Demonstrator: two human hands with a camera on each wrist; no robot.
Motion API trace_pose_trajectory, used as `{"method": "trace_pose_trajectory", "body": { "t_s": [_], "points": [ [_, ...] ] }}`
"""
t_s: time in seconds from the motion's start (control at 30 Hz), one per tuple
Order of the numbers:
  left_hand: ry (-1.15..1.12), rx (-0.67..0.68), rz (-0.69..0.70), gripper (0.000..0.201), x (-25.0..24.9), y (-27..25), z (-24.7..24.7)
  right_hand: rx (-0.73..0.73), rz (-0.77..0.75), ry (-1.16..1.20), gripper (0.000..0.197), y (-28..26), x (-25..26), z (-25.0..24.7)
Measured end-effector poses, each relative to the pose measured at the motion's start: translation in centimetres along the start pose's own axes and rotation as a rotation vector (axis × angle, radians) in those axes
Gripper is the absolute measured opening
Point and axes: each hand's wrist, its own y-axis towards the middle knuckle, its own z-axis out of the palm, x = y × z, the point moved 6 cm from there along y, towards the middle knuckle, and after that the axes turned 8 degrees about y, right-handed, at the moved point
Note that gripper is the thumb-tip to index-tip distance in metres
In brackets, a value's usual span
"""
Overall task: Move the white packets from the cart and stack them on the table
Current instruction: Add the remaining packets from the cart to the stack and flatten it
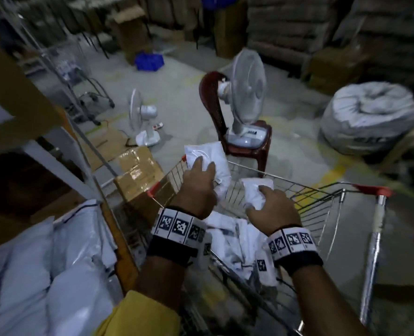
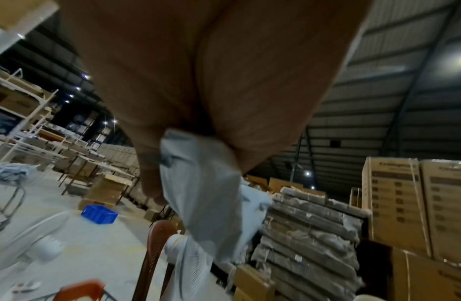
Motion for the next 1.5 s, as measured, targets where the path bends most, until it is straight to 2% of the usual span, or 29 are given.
{"method": "trace_pose_trajectory", "body": {
  "t_s": [0.1,0.27,0.43,0.6,0.7,0.83,0.97,1.03,1.13,1.33,1.43,1.5],
  "points": [
    [-0.001,-0.063,-0.007,0.050,-0.8,-2.9,-3.0,-0.119,-0.071,0.032,0.077,-3.6,1.7,-3.7],
    [-0.032,-0.143,-0.015,0.056,-2.5,-7.9,-6.0,-0.219,-0.166,0.110,0.071,-8.8,3.2,-8.0],
    [-0.086,-0.221,-0.083,0.057,-4.0,-12.2,-7.6,-0.228,-0.251,0.115,0.072,-12.5,3.8,-10.9],
    [-0.187,-0.357,-0.174,0.055,-6.1,-17.6,-9.2,-0.223,-0.346,0.118,0.077,-15.9,3.0,-13.3],
    [-0.259,-0.407,-0.187,0.054,-7.1,-21.5,-9.6,-0.228,-0.390,0.147,0.068,-18.2,2.1,-13.9],
    [-0.307,-0.500,-0.235,0.054,-6.6,-27.5,-9.7,-0.176,-0.473,0.141,0.062,-21.5,2.4,-12.9],
    [-0.369,-0.625,-0.313,0.054,-4.1,-34.4,-10.6,-0.098,-0.587,0.230,0.066,-25.6,5.2,-10.6],
    [-0.378,-0.681,-0.358,0.051,-2.5,-37.9,-11.1,-0.069,-0.655,0.251,0.071,-27.7,6.9,-9.3],
    [-0.423,-0.769,-0.392,0.041,-0.1,-42.8,-11.8,-0.030,-0.725,0.240,0.062,-30.7,9.6,-7.4],
    [-0.438,-0.875,-0.495,0.021,6.1,-51.5,-13.1,-0.019,-0.780,0.283,0.062,-36.3,14.7,-2.6],
    [-0.439,-0.877,-0.513,0.022,10.2,-55.5,-13.7,-0.016,-0.769,0.319,0.066,-39.1,17.5,0.9],
    [-0.442,-0.884,-0.514,0.023,13.2,-58.3,-13.9,-0.019,-0.761,0.368,0.063,-41.2,19.4,3.2]
  ]
}}
